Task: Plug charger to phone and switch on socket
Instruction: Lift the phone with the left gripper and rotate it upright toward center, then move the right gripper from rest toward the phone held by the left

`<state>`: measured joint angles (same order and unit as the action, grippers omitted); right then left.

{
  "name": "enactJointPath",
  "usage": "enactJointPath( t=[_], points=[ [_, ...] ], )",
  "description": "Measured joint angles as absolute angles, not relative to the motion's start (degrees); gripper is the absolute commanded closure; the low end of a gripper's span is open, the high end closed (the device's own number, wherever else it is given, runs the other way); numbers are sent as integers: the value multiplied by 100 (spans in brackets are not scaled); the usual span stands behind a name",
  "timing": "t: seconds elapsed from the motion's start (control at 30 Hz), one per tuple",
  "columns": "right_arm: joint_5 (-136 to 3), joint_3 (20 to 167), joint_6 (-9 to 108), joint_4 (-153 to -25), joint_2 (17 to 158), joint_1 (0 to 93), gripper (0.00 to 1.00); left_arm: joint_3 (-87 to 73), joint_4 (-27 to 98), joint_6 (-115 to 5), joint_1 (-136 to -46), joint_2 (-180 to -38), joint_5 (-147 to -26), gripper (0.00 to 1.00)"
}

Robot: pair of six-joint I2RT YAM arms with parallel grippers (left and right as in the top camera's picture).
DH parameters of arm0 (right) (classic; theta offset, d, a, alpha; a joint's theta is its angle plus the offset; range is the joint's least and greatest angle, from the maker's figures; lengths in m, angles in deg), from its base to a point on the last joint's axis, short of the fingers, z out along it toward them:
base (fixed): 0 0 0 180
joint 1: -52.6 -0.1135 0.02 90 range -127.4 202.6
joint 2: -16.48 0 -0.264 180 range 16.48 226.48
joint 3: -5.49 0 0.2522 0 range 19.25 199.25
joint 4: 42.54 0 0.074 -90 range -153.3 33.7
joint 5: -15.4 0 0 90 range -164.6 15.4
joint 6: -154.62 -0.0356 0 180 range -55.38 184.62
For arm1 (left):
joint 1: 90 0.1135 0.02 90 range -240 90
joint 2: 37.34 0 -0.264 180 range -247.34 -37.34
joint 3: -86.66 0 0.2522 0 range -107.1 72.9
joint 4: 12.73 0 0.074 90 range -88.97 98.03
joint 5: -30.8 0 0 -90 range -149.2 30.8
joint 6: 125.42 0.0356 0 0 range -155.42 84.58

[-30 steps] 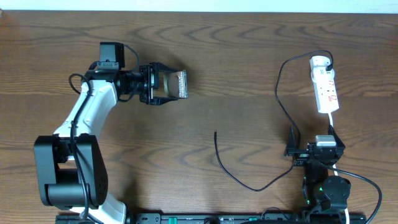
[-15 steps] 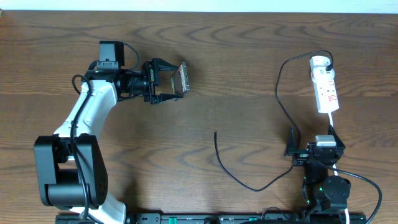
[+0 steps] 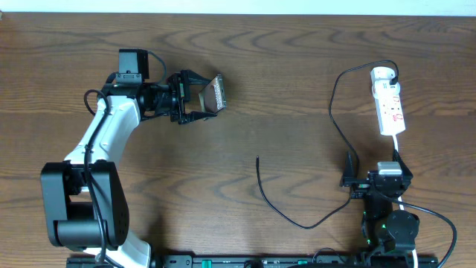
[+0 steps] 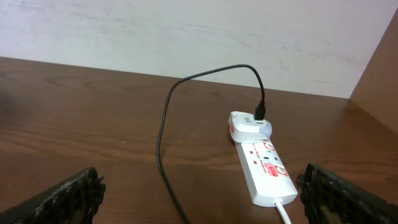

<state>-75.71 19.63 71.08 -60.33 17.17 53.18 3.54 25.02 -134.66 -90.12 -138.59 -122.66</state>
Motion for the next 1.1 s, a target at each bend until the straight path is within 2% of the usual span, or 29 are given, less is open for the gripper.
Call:
enactJointPath(
  t=[0.17,0.7,0.97,1.1],
  points=[
    [-7571,1963,7108,-6033,1717,5318,1,354,2635,-13449,-9012,-13859,-11807,93],
    [-7571,1963,7108,-6031,1717,5318,1,354,4152,-12802,-9012,-13859,-9938,93],
    [-7225,1963,7067,-5915,1717,5318,1,354,4154,-12631,-9012,-13859,-9709,93],
    [-6729,1963,6439,-5904,1787,5318,1,354,4154,-12572,-9012,-13859,-9671,93]
  ],
)
